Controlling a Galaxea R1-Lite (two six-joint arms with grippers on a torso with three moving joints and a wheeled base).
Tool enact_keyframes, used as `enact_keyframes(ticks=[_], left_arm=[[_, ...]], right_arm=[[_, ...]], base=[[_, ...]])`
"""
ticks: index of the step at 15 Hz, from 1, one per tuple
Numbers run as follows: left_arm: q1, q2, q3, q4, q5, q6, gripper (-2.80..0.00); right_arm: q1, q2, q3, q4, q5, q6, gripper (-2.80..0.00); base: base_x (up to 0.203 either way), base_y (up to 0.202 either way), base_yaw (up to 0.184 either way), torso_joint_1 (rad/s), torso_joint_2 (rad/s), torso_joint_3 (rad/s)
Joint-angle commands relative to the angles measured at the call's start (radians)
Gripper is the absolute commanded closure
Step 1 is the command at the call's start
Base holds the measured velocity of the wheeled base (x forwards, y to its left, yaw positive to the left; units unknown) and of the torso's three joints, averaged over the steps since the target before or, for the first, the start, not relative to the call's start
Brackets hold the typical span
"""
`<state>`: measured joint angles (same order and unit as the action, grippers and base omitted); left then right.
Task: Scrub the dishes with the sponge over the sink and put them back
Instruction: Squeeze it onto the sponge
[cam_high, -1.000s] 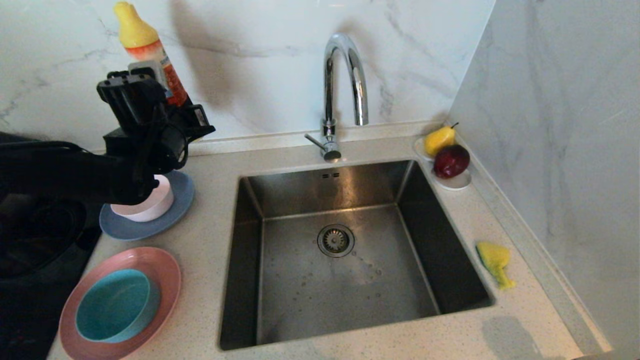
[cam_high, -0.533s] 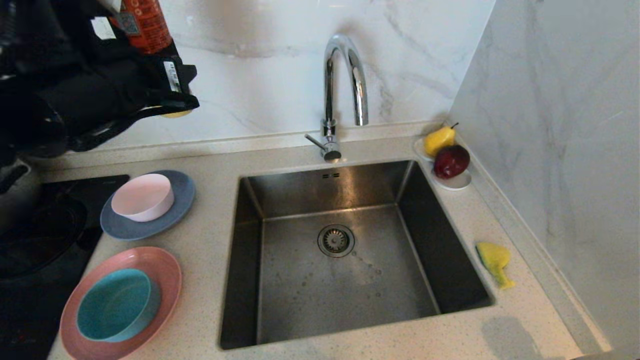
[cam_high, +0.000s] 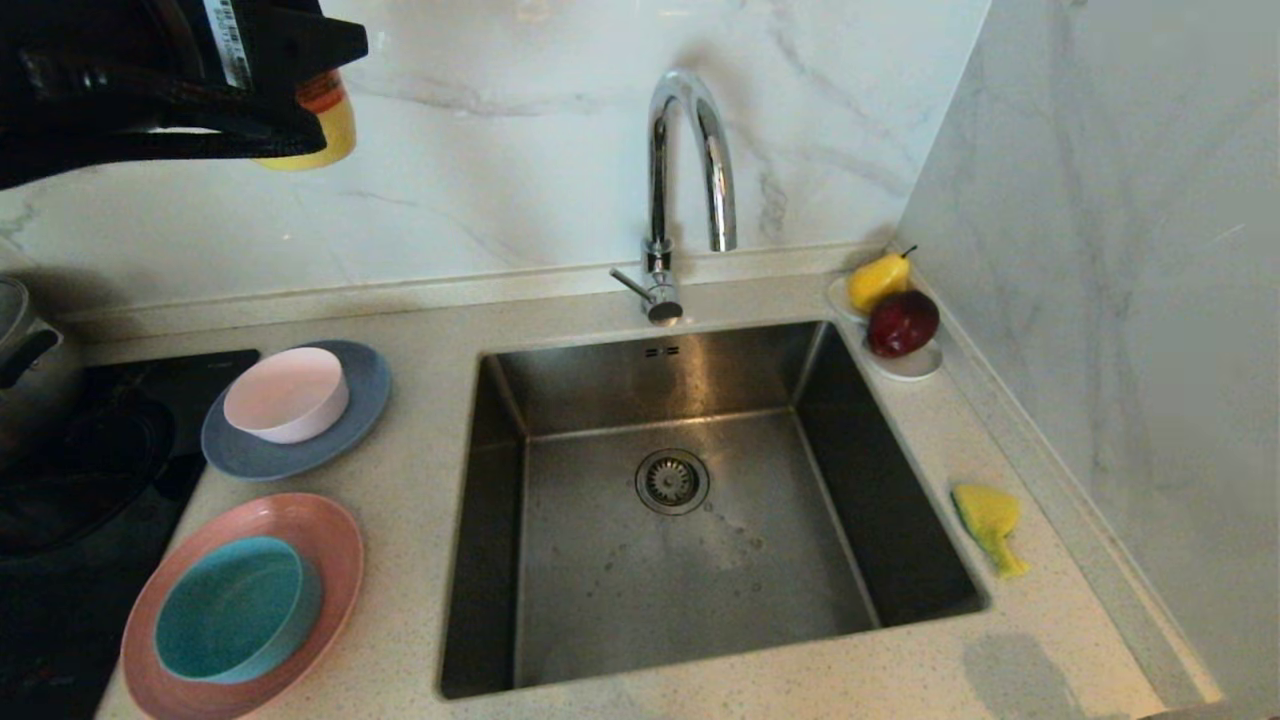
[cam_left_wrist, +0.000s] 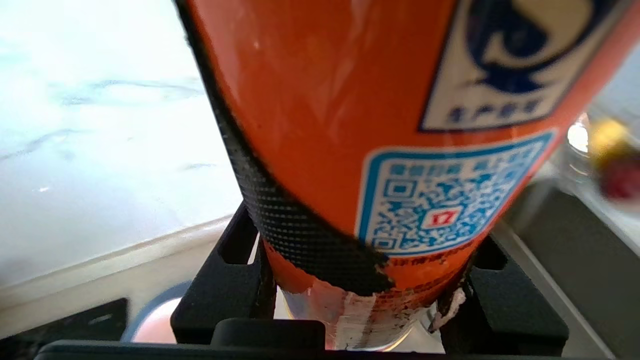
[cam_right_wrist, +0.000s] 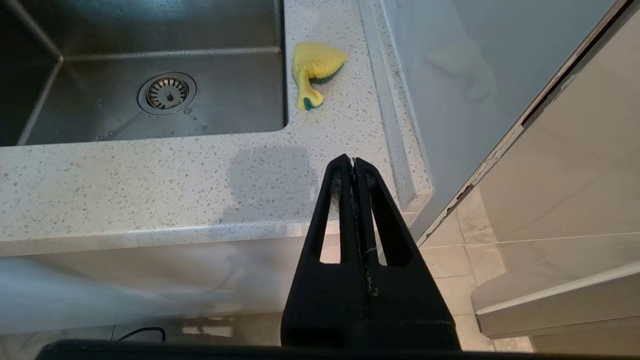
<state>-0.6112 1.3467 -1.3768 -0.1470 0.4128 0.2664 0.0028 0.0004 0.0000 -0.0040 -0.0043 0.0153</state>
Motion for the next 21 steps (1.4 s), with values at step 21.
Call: enact_keyframes(ticks=[21], left_arm=[[-0.468,0.423,-0.403,0.118,0.131,0.269,0.00]], right_arm=[[0.000,0.000,0.000,-0.001,0.000,0.000,0.00]], base=[[0.000,0.000,0.000,0.000,0.00,0.000]])
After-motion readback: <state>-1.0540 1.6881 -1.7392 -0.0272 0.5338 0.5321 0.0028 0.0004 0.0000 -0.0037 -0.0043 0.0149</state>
